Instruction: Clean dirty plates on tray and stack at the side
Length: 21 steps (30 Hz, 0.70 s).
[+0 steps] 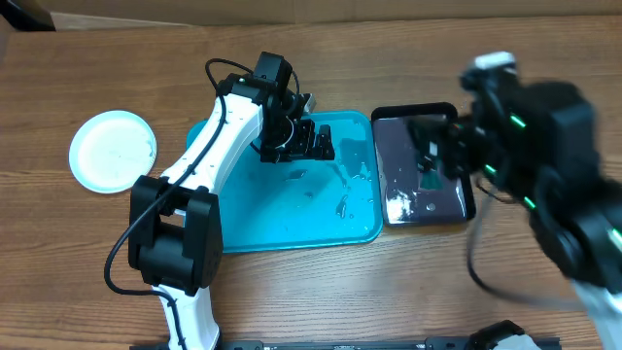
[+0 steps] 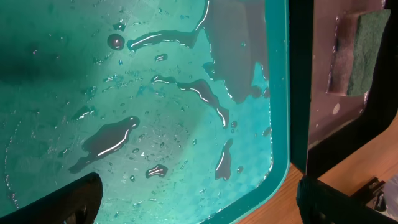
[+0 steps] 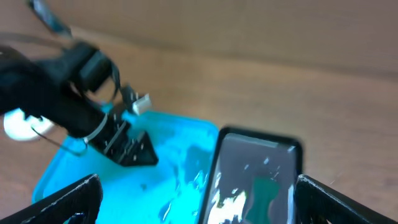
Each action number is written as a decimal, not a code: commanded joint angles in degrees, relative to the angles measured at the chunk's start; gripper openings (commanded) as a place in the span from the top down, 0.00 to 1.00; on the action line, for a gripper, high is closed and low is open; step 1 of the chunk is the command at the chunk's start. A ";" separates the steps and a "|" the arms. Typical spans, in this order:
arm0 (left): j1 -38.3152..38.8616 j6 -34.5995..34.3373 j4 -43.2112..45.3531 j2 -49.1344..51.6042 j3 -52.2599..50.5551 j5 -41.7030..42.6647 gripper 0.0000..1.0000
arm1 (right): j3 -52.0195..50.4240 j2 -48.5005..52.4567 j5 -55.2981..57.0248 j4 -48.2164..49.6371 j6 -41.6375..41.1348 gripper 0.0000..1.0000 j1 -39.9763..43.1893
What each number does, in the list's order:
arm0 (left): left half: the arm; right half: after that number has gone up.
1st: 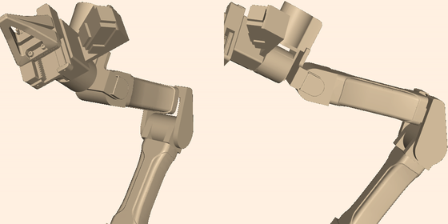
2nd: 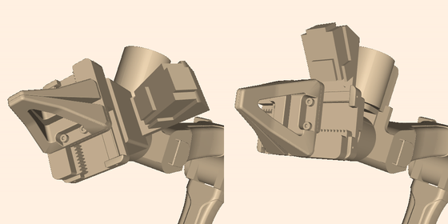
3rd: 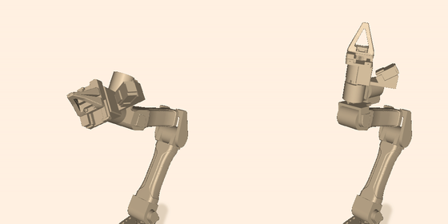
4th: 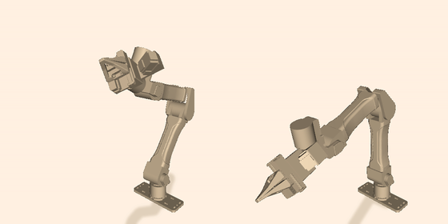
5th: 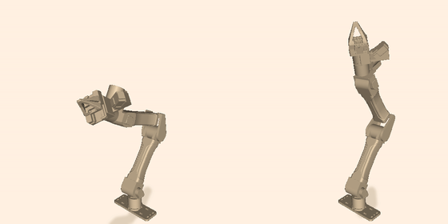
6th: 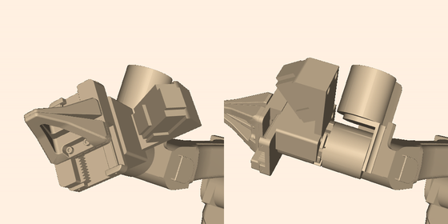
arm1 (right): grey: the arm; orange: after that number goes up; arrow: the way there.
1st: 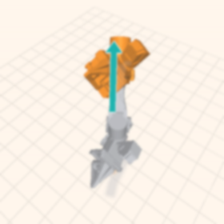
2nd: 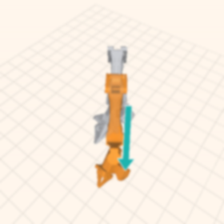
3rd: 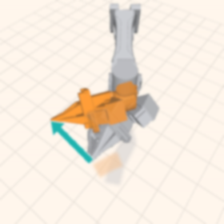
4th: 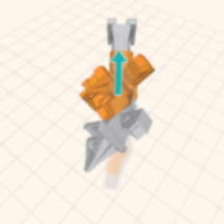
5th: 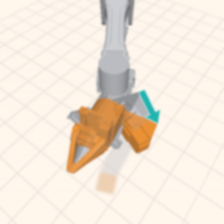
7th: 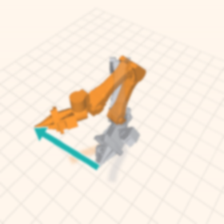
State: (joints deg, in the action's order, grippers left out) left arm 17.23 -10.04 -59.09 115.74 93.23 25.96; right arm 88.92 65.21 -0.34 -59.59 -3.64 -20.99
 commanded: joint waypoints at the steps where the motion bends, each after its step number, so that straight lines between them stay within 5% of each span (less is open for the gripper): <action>1: 0.04 1.05 0.07 -1.64 0.13 0.44 0.00 | -0.66 -7.63 4.42 1.07 1.29 0.00 1.81; 7: 0.04 1.05 0.07 -1.64 0.13 0.44 0.00 | -12.70 -22.56 4.09 13.55 1.97 0.00 8.31; 21: 0.04 1.05 0.07 -1.64 0.13 0.44 0.00 | -73.66 -61.02 0.63 63.30 0.61 0.00 13.94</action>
State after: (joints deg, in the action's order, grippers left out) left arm 17.23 -10.04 -59.07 115.74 93.23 25.93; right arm 22.20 7.22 0.62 -0.19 -2.02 -7.20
